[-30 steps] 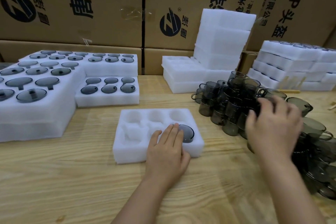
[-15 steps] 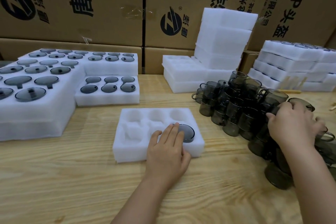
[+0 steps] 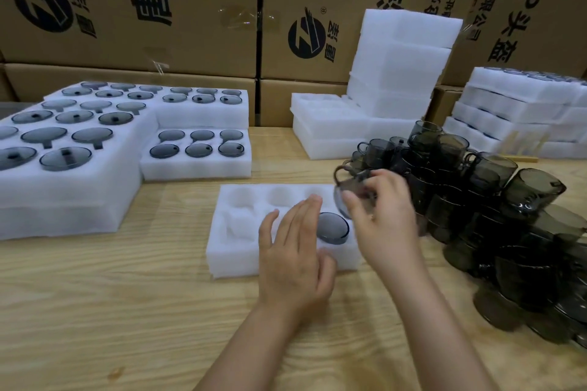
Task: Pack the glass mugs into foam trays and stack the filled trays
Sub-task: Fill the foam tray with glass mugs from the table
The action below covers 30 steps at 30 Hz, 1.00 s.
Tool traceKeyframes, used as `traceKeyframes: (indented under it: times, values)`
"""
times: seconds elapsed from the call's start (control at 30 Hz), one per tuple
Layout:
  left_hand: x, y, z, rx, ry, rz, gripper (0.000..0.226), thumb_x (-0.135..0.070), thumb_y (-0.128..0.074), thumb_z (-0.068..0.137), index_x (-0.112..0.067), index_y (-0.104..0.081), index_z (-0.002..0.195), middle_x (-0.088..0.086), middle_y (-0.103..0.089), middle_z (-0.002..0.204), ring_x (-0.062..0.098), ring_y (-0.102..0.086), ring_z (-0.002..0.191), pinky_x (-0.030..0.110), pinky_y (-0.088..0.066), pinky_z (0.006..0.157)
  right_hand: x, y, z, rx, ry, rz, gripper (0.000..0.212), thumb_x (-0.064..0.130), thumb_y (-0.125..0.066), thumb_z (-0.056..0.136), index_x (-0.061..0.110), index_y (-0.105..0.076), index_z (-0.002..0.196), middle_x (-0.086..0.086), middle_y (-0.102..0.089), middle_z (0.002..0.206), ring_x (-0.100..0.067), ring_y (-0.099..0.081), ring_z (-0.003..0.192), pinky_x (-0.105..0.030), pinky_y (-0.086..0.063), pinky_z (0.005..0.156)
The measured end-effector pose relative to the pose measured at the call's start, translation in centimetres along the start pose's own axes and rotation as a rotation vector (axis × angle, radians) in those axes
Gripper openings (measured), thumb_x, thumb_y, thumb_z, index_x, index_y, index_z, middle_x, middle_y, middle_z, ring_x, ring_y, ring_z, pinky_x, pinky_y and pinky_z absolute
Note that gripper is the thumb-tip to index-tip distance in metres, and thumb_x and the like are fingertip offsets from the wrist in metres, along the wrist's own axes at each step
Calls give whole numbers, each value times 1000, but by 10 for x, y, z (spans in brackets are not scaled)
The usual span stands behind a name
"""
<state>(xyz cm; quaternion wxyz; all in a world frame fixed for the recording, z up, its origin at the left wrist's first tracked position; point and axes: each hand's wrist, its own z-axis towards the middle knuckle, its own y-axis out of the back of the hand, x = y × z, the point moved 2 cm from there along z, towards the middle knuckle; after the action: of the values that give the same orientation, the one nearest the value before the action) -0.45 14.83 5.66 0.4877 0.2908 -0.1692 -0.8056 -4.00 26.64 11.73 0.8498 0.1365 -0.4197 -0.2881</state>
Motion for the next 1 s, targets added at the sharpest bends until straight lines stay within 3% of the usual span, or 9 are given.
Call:
traceKeyframes:
  times: [0.07,0.13,0.3,0.43,0.6,0.7,0.77,0.87,1.0]
  values:
    - [2,1,-1,-57,-39,-3,73,-33,-49,73,0,-33,137,12,-51,138,20,-55,120,50,-27,107,7,-21,-10,11,-56,116,25,18,-71,81,20,-50,94,13,-49,102,-6,-47,98,-5,-32,79]
    - [6,1,-2,-106,-39,13,76,-39,-50,75,2,-33,137,12,-53,137,19,-53,121,52,-27,108,11,-37,-18,25,-133,225,34,23,-72,79,28,-49,102,21,-49,103,-1,-47,98,-2,-33,78]
    - [31,9,4,-281,55,24,49,-22,-54,84,8,-58,121,11,-68,114,19,-58,96,40,-45,90,11,-55,-27,181,-122,318,50,11,-70,79,25,-52,124,24,-48,115,1,-48,110,-5,-36,88]
    - [47,19,4,-192,26,-17,49,-25,-56,78,4,-63,117,7,-71,105,24,-67,86,37,-46,88,8,-59,-30,214,-170,376,49,15,-71,81,36,-50,120,22,-52,118,0,-50,109,-13,-40,92]
    - [52,27,4,-69,89,-61,61,-29,-49,74,1,-58,126,1,-71,102,12,-64,92,32,-37,101,8,-68,-31,214,-140,238,48,25,-71,80,25,-55,126,17,-50,120,-5,-47,114,-19,-38,97]
    - [50,29,4,-58,192,-62,59,-27,-42,76,1,-58,126,5,-72,101,19,-65,91,29,-44,87,10,-72,-31,215,-81,73,46,32,-68,83,19,-57,126,14,-45,117,-5,-41,109,-7,-27,87]
    - [49,30,5,-56,253,-89,57,-24,-37,78,-3,-60,125,5,-72,104,23,-68,90,24,-42,79,13,-75,-32,231,-28,-43,44,34,-64,86,18,-57,126,8,-44,122,-9,-37,111,-10,-23,85]
    - [47,32,6,-43,201,-131,52,-20,-34,82,-8,-64,122,2,-69,115,18,-66,101,21,-42,81,20,-77,-33,300,43,-191,42,35,-55,91,20,-52,130,1,-40,132,-15,-31,116,-16,-21,86]
    - [48,30,5,12,178,-132,49,-26,-30,89,-11,-69,116,2,-68,118,17,-65,107,33,-50,83,28,-79,-28,377,57,-358,36,20,-45,92,18,-49,128,-3,-41,127,-21,-34,113,-23,-26,87]
